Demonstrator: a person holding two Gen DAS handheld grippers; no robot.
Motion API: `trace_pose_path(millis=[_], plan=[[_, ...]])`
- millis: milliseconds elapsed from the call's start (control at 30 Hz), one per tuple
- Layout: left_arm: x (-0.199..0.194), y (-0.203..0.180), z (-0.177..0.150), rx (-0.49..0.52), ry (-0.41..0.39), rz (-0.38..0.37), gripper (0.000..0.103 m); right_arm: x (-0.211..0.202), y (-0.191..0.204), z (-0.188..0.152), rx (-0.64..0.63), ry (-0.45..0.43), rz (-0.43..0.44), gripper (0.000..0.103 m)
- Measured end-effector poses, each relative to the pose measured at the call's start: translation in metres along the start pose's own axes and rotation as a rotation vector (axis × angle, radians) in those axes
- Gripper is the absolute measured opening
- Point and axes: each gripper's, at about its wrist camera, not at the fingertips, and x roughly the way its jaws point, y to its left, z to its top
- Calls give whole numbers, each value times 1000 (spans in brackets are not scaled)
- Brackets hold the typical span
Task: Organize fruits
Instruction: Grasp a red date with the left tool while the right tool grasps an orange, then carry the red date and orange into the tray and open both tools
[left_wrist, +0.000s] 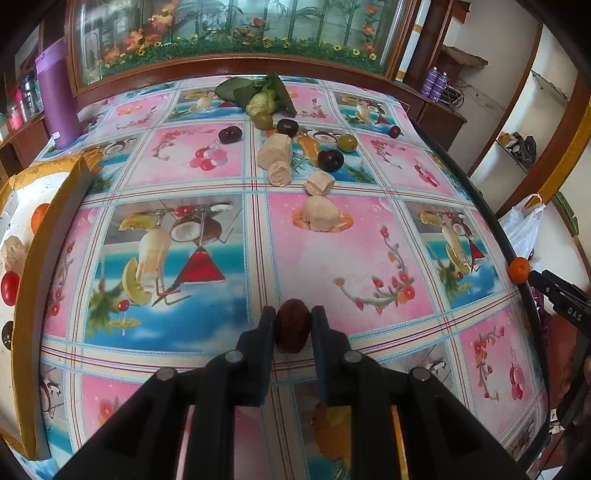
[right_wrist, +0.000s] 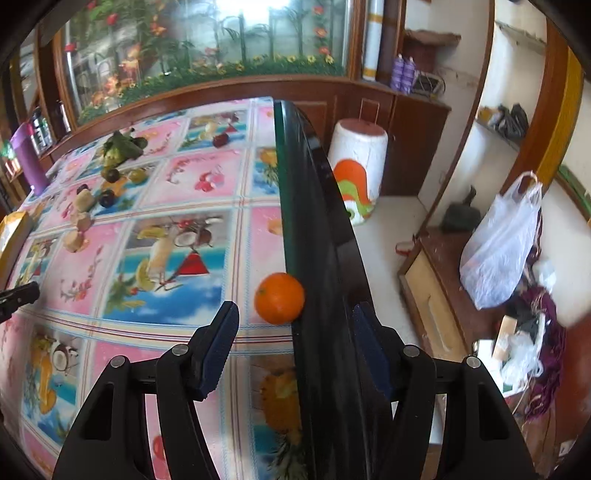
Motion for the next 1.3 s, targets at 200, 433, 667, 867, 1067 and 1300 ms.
trace_pose_path(millis=[200,433,667,867,1067,1300], plan=[[-3,-1,-4,5,5,-4,22,14,6,6,-21,15,29,58],[-6,11,-8,-27,11,-11,22,23,15,6,-92,26,-2,33],[-16,26,-15,-62,7,-13,22,-1,41,4,-119,-20,59,33],[-36,40,-23,-81,-17,-7,22,-15,105,-6,-178,-21,201,33],[-60,61,-35,-100,-45,23,22,-19,170,-16,-262,-4,287,33],[-86,97,-47,-144,-76,75,22,-25,233,-19,-338,7,361,33]])
